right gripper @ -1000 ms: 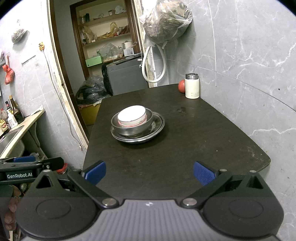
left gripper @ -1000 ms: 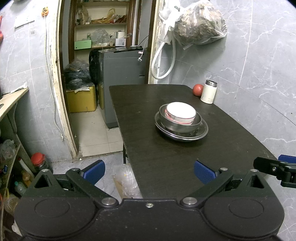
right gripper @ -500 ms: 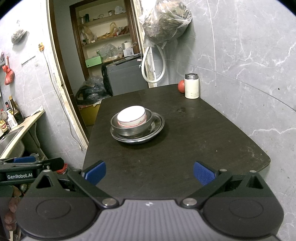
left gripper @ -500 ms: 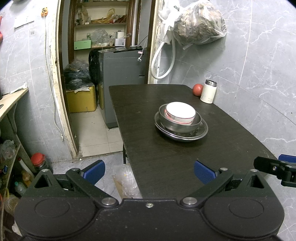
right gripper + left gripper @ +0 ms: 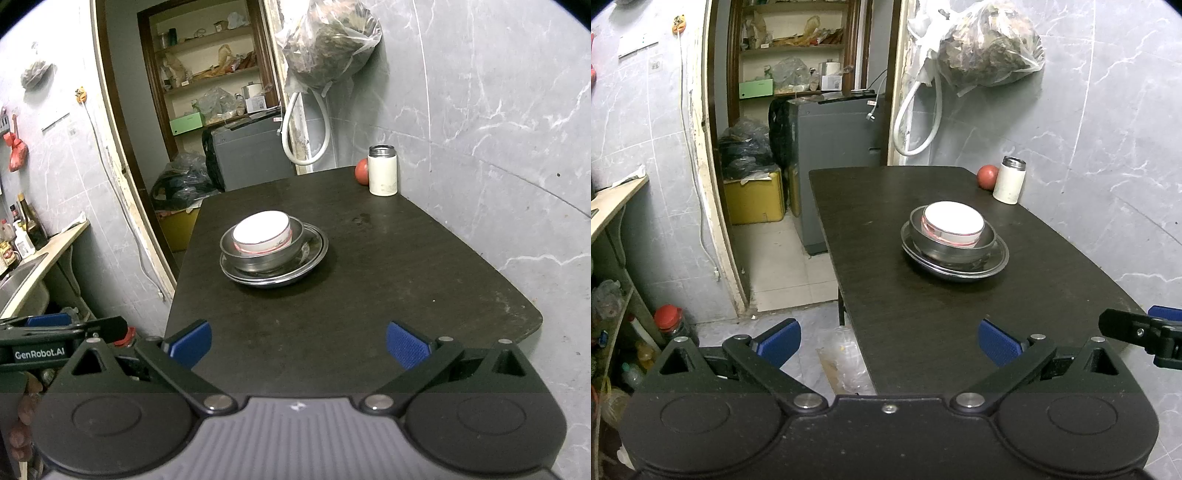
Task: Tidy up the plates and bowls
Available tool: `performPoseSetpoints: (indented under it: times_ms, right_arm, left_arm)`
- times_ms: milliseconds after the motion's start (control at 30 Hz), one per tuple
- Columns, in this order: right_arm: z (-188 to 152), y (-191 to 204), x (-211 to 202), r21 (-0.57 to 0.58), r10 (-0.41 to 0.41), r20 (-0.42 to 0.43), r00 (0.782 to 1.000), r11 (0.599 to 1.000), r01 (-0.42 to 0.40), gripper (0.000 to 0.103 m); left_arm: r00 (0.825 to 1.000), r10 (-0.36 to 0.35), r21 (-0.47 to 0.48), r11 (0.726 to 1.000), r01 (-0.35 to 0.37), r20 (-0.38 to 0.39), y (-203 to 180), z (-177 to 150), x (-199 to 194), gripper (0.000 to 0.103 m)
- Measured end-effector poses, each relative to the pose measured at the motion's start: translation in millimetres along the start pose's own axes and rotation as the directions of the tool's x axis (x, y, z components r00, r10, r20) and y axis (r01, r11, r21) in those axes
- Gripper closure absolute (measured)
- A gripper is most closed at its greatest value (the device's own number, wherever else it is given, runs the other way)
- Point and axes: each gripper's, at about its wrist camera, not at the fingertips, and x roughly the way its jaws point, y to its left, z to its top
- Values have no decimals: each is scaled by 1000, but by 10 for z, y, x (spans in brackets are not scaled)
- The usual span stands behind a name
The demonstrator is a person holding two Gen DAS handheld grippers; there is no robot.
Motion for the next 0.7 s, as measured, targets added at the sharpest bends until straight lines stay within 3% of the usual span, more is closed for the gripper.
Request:
performPoseSetpoints:
  times_ms: [467, 700]
  right_arm:
    - [11, 7, 66, 6, -4, -10, 1000, 1000, 4, 0]
    - [13, 3, 100, 5, -1, -18, 1000, 1000, 1, 0]
  left_arm:
    - [1000, -21, 15, 1000, 22, -19, 69, 5, 65, 1]
    - [999, 12, 37, 999, -10, -35, 38, 34, 88, 1]
